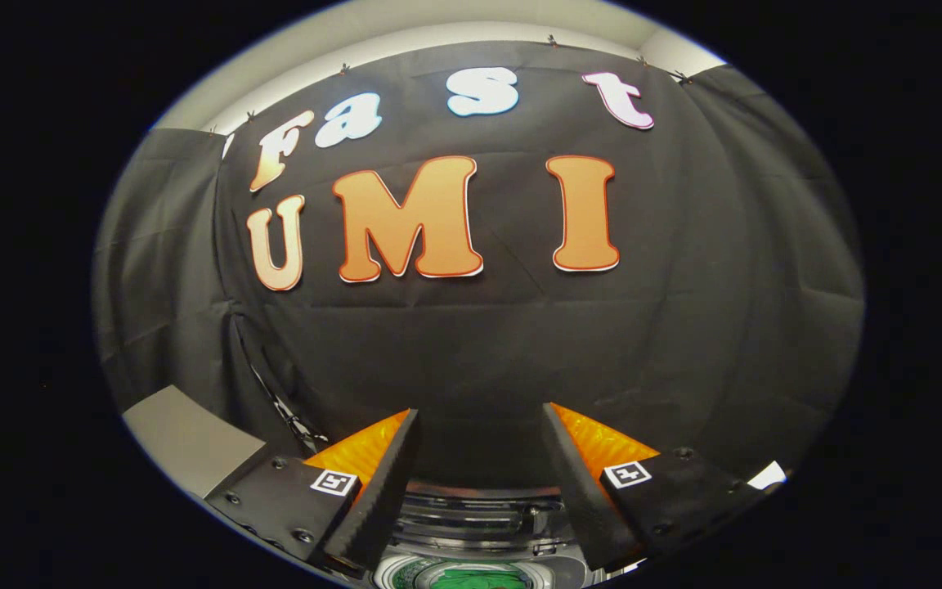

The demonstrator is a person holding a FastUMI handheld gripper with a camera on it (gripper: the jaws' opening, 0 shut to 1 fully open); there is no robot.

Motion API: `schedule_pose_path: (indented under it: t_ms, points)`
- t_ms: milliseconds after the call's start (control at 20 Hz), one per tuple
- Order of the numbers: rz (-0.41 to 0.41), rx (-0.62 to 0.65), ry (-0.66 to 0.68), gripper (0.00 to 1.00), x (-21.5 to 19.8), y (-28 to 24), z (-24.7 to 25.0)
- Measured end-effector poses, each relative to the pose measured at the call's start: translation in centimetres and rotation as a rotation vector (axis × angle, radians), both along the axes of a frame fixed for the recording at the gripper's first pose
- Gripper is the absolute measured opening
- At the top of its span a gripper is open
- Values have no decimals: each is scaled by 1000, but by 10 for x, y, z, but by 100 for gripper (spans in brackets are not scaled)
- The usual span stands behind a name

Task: Put the clothes into the washing machine and then close the washing machine lid.

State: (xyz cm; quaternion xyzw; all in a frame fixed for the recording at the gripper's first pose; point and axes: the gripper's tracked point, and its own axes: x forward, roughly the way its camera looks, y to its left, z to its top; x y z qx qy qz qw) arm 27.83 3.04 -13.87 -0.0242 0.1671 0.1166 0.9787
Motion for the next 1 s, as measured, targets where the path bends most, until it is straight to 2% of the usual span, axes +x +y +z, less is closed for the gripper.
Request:
schedule_pose_path:
  t_ms: [300,600,650,1000]
  points:
    - [-26,-27,115,94,38,18,-58]
    - [-58,-74,218,95,53,22,-110]
    - [-46,-79,189,95,51,21,-102]
    - [-29,-75,202,94,51,25,-108]
